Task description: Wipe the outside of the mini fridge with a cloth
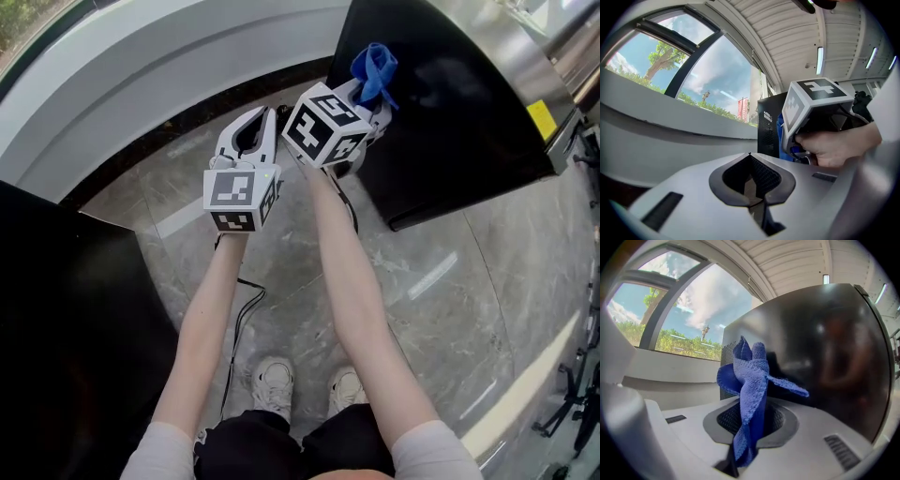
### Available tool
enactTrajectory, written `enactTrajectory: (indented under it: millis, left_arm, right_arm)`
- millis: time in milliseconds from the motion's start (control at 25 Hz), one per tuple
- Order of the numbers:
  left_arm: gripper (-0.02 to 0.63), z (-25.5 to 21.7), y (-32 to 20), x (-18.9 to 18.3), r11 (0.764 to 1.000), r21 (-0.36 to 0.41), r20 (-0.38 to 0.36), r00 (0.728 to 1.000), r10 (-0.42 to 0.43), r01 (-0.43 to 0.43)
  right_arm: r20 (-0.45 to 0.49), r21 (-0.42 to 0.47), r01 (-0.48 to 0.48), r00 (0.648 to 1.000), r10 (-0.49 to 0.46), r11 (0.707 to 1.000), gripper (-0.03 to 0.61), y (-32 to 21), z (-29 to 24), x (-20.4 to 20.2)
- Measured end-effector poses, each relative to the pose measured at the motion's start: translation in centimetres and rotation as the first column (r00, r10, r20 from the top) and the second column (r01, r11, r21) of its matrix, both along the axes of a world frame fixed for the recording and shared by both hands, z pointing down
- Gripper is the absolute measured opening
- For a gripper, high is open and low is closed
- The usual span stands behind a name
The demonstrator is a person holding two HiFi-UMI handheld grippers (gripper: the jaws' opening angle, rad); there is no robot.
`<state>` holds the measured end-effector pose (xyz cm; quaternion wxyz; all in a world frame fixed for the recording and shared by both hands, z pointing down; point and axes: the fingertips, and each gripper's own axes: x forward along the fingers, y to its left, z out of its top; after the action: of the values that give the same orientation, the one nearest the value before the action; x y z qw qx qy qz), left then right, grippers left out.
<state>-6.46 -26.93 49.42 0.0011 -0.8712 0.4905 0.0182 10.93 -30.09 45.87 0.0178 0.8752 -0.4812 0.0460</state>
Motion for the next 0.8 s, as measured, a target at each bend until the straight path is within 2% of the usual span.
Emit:
enactTrajectory:
  millis: [120, 240, 800]
  left_arm:
    - [0.005, -0.6, 1.4, 1.9, 0.999, 0.015, 0.021, 0.999, 0.037, -0.037]
    - [0.005, -1.1, 2.4, 3.0, 0.998, 0.013, 0.001, 0.999, 0.054, -0.054]
    - [0.005, -2.2, 6.1, 5.3, 0.995, 0.012, -0.042, 0.994, 0.099, -0.098]
  right_arm:
    - [-0.030, -0.012, -0.004, 1.000, 0.003, 1.000, 0.083, 1.6, -0.3, 0.7]
    - [-0.040, -0.019, -0.018, 0.999, 0.018, 1.000, 0.083, 3.1, -0.4, 1.3]
    - [-0.113, -0.047, -0.019, 0.994, 0.013, 0.999, 0.082, 9.4, -0.6, 3.7]
